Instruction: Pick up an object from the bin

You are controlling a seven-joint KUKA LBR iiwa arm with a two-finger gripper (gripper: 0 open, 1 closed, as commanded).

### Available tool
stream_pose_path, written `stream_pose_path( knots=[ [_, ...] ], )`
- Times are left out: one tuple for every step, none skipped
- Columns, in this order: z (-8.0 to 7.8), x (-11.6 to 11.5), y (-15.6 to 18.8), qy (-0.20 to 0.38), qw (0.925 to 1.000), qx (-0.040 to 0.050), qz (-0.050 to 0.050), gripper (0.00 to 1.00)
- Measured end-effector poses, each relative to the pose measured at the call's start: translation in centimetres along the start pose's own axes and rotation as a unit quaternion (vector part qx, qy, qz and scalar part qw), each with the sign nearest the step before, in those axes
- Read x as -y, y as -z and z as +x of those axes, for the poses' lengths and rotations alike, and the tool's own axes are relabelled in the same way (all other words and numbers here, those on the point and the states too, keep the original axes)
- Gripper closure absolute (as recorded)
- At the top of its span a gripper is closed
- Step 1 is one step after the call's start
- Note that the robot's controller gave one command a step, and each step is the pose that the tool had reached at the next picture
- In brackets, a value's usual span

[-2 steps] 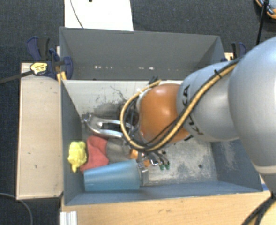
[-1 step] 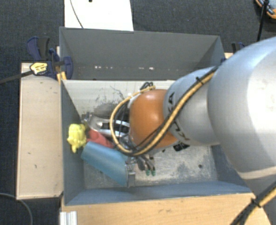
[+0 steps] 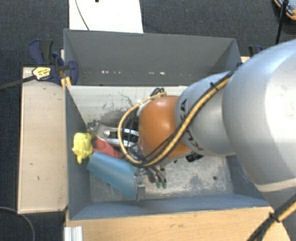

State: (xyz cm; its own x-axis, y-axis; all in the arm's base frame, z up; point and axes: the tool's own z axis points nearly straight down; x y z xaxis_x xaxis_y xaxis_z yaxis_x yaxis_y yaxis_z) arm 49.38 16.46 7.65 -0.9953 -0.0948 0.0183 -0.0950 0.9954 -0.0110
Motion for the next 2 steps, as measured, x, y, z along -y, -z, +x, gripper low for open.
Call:
stream_pose_path(
  knots=[
    [0.1, 0.0, 0.4, -0.001, 1.0000, 0.0010, 0.000, 1.00],
    [0.1, 0.0, 2.2, -0.002, 1.0000, 0.0072, -0.003, 1.00]
  ],
)
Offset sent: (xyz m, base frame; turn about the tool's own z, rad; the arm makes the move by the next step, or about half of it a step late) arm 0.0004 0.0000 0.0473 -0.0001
